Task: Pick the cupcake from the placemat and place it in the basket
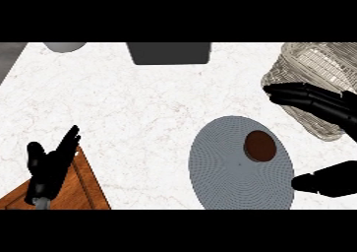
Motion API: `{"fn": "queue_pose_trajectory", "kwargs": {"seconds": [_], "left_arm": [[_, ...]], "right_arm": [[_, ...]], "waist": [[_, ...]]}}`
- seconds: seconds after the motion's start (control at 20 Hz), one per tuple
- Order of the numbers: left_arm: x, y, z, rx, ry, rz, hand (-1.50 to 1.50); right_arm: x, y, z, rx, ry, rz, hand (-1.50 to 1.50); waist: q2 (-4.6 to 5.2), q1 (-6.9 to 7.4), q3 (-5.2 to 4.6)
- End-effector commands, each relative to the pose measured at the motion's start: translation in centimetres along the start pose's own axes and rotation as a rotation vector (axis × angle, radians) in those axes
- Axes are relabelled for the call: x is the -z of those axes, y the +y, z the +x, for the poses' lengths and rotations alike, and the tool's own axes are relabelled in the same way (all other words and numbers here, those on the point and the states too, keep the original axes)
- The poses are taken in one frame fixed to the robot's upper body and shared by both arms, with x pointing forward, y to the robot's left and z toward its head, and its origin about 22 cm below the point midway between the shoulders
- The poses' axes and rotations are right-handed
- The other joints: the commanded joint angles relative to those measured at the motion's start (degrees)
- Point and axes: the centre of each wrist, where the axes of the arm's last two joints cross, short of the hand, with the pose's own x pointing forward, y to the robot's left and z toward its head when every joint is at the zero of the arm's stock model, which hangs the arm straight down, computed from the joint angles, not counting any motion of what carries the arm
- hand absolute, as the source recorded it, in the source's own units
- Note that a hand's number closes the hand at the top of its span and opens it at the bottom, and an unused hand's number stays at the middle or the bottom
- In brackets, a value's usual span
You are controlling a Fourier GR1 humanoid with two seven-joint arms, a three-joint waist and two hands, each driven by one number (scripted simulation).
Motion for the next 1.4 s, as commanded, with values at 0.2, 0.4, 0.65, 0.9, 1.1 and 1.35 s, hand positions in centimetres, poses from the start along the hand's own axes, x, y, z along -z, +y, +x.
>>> {"fn": "queue_pose_trajectory", "kwargs": {"seconds": [0.2, 0.4, 0.65, 0.9, 1.1, 1.35], "left_arm": [[-0.6, -0.6, -2.1, -0.006, 0.149, -0.010, 0.00], [-1.5, -0.5, -3.2, 0.001, 0.153, -0.017, 0.00], [-1.6, -1.2, -3.6, 0.001, 0.139, -0.032, 0.00], [-1.4, -0.4, -4.4, 0.005, 0.137, -0.009, 0.00], [-1.3, -1.4, -3.3, 0.003, 0.146, -0.026, 0.00], [-1.1, -0.9, -2.7, 0.002, 0.143, -0.028, 0.00]], "right_arm": [[-1.5, -10.5, 3.7, -0.284, 0.140, 0.191, -1.50], [-2.8, -13.5, 4.1, -0.303, 0.228, 0.383, -1.50], [-2.8, -15.2, 5.6, -0.356, 0.268, 0.469, -1.50], [-3.9, -15.1, 4.2, -0.344, 0.256, 0.474, -1.50], [-3.4, -12.4, 2.9, -0.326, 0.236, 0.489, -1.50], [-3.8, -8.6, 0.2, -0.266, 0.225, 0.456, -1.50]], "waist": [[0.85, 0.45, -0.48], [1.00, 0.87, -0.44], [1.02, 1.34, -0.45], [0.95, 0.75, -0.39], [0.94, 1.07, -0.40], [0.96, 0.95, -0.36]]}}
